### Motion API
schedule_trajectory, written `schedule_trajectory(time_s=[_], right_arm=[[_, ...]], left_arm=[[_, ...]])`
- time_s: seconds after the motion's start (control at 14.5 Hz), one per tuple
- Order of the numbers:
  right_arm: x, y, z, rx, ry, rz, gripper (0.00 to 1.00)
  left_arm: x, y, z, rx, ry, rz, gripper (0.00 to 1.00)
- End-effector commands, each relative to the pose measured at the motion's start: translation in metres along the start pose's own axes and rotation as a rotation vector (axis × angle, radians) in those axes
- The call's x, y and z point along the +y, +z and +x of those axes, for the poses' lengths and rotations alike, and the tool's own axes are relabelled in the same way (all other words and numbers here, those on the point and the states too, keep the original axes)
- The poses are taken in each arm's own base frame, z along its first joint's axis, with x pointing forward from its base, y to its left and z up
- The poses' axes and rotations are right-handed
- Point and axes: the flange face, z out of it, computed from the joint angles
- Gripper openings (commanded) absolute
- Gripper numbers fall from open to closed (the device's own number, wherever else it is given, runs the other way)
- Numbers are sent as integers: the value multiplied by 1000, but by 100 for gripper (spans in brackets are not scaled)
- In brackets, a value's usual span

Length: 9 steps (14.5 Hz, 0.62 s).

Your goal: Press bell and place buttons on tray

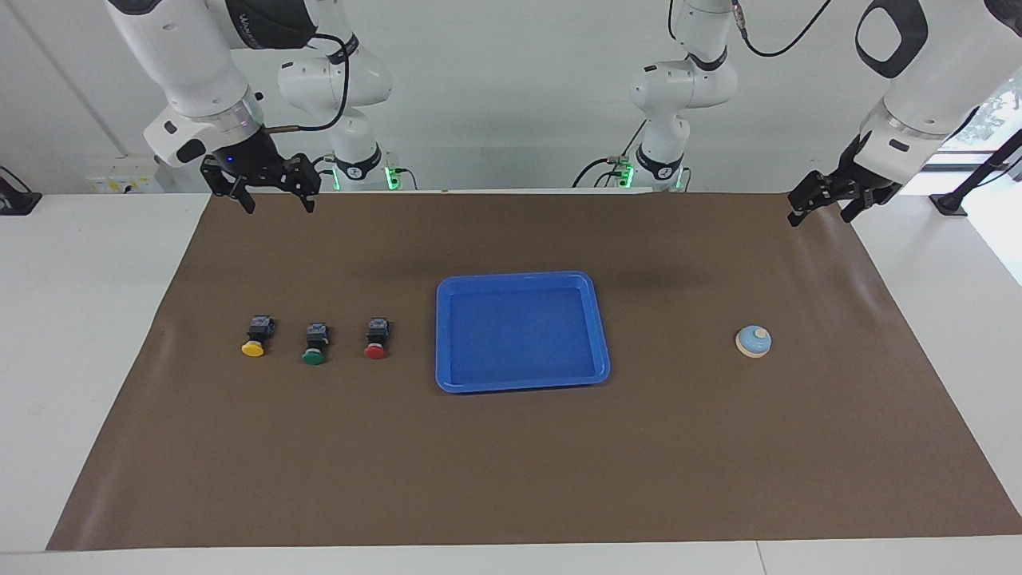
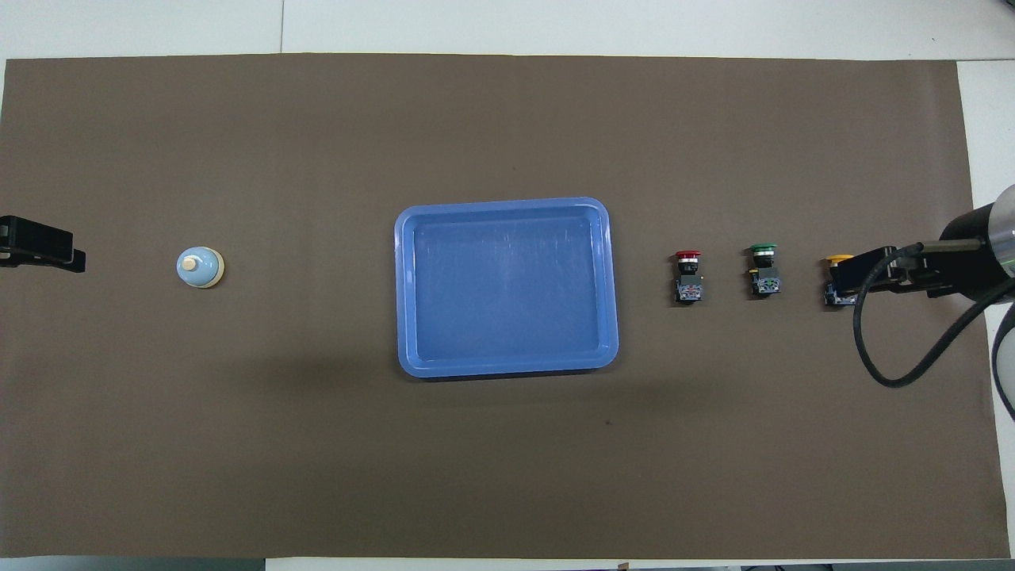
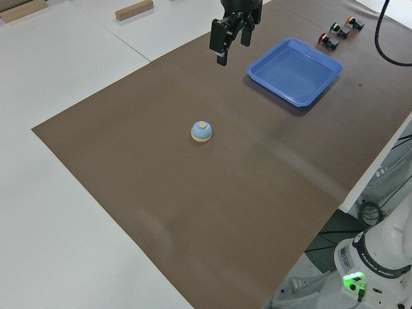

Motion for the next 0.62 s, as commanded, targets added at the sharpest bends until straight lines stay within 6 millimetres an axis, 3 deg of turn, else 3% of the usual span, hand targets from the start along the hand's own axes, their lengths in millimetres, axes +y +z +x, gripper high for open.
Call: schedule_trajectory(time_s=[0.0,0.55], right_arm=[[4,-1,-3,-11,-15,17,100],[4,-1,-3,-11,-15,17,100]], left_arm=[[-2,-7,-1,21,-9,0,100],[-4,-4,-1,25,-13,1,100]])
